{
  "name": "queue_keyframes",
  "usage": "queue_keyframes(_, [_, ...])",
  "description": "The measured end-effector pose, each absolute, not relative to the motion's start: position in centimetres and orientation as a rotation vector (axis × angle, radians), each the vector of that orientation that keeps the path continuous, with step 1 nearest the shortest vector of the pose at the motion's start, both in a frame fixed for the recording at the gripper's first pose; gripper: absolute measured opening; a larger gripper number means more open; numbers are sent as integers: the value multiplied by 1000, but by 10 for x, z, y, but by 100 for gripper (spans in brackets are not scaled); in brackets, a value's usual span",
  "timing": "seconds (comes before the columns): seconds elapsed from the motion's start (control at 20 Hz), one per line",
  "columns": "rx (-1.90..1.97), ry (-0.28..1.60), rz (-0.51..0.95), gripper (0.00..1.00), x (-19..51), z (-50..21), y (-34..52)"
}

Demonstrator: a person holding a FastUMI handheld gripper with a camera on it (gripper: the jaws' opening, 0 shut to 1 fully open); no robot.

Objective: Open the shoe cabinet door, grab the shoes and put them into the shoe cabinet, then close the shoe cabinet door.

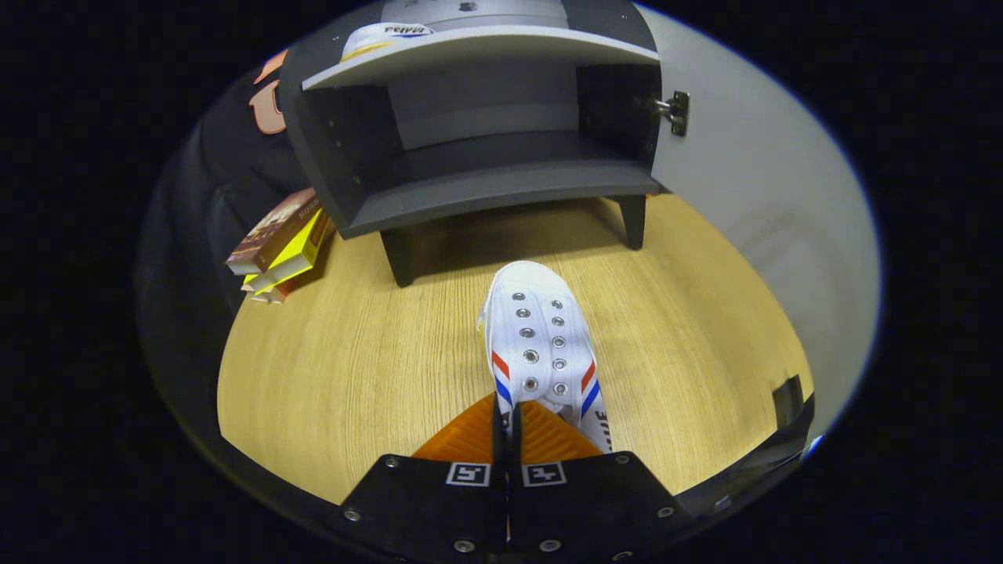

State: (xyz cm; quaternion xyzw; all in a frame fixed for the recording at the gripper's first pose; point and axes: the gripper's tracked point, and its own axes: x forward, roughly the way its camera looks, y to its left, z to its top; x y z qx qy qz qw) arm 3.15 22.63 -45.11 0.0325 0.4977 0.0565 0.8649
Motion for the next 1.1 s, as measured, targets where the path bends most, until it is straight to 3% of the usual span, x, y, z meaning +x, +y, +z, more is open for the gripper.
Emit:
queue_keyframes(0.7, [22, 743, 172, 1, 153, -221, 217])
queue_keyframes(1.1, [-8, 708, 146, 0, 273, -199, 220])
